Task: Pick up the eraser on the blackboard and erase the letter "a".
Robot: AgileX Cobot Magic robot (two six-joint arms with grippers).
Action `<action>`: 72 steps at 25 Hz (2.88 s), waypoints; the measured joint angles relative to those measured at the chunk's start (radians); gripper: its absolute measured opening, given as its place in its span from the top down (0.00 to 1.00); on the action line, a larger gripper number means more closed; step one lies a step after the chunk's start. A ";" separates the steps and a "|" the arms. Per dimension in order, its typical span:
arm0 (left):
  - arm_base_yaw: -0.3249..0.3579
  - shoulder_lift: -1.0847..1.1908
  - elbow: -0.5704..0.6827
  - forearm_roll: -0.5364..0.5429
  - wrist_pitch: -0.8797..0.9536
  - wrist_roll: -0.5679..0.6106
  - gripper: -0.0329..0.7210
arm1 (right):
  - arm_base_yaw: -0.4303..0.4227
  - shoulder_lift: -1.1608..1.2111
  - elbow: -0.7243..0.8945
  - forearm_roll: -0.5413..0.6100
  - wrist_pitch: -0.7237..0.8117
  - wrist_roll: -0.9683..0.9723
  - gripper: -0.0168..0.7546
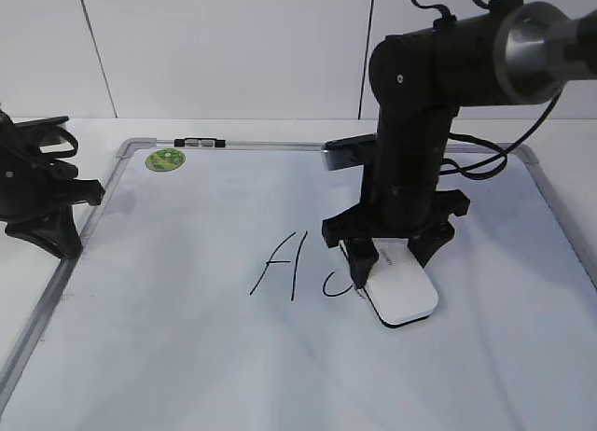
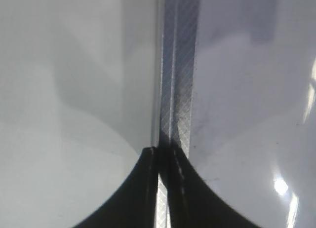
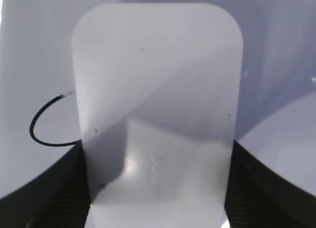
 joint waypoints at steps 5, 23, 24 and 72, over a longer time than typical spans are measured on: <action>0.000 0.000 0.000 0.000 0.000 0.000 0.94 | 0.043 0.000 -0.002 -0.041 -0.002 0.002 0.29; 0.000 0.000 0.000 0.000 0.000 0.000 0.94 | 0.113 0.000 -0.002 -0.005 -0.006 0.002 0.29; 0.000 0.000 0.000 0.000 0.000 0.000 0.94 | 0.113 0.000 -0.002 -0.001 -0.006 0.002 0.29; 0.000 0.000 0.000 0.000 -0.002 0.000 0.94 | 0.117 0.000 -0.002 0.012 0.000 0.026 0.29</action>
